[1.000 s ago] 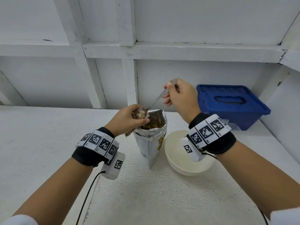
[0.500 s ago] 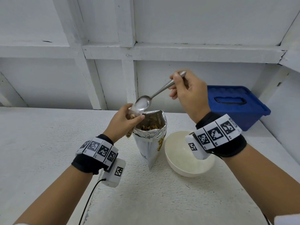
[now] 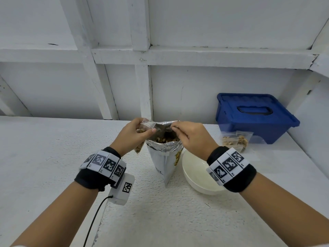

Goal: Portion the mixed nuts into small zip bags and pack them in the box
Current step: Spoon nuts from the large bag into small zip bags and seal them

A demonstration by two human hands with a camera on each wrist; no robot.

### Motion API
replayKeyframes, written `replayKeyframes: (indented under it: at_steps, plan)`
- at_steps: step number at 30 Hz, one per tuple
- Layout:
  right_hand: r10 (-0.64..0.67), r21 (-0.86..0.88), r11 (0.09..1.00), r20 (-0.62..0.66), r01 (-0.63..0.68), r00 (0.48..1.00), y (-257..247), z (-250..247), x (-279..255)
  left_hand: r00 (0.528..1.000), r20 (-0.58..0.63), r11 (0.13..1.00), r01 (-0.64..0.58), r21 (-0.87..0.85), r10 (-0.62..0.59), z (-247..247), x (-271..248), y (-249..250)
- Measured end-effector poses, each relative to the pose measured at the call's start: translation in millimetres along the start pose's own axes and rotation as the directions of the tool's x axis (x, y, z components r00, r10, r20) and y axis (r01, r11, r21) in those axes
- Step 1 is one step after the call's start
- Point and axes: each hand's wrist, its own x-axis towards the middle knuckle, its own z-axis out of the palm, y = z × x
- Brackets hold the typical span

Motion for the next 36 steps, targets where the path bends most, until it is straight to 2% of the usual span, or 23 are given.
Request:
replayKeyframes:
  at_steps: [2,5,9,14,18,23,27,36]
  plan:
    - [0.054,0.01,0.999,-0.025,-0.054,0.998,0.9,4.7,-2.1,1.0,0.007,1.0,0.004,0.006,-0.004,-0.5,0.7,-1.1]
    - [0.241,0.079,0.969,-0.07,-0.235,0.968,-0.3,6.9,-0.1,1.0,0.014,1.0,0.007,0.01,-0.007,-1.9,1.6,-1.9]
    - [0.478,0.195,0.863,-0.014,-0.467,0.878,-3.4,7.9,4.1,1.0,0.012,1.0,0.003,0.016,-0.003,-2.4,1.2,-1.5]
    - [0.661,0.411,0.677,0.022,-0.61,0.75,-0.1,2.5,4.8,1.0,0.015,1.0,-0.002,0.01,0.002,-2.8,-1.0,-0.1]
    - [0.75,0.503,0.565,0.017,-0.653,0.662,5.1,-3.8,5.5,1.0,0.024,1.0,-0.005,0.006,0.005,-3.9,-2.5,2.5]
    - [0.81,0.552,0.5,-0.023,-0.668,0.587,14.8,-15.1,3.1,0.999,0.022,0.997,-0.026,0.066,0.024,-6.6,-3.5,6.5]
    - [0.823,0.589,0.481,-0.047,-0.65,0.566,19.7,-26.6,2.0,0.998,0.056,0.987,-0.044,0.153,0.036,-12.8,-1.8,10.5]
    - [0.825,0.65,0.482,-0.11,-0.588,0.554,19.8,-51.4,5.0,0.976,0.211,0.924,-0.122,0.363,0.046,-17.8,1.2,21.0]
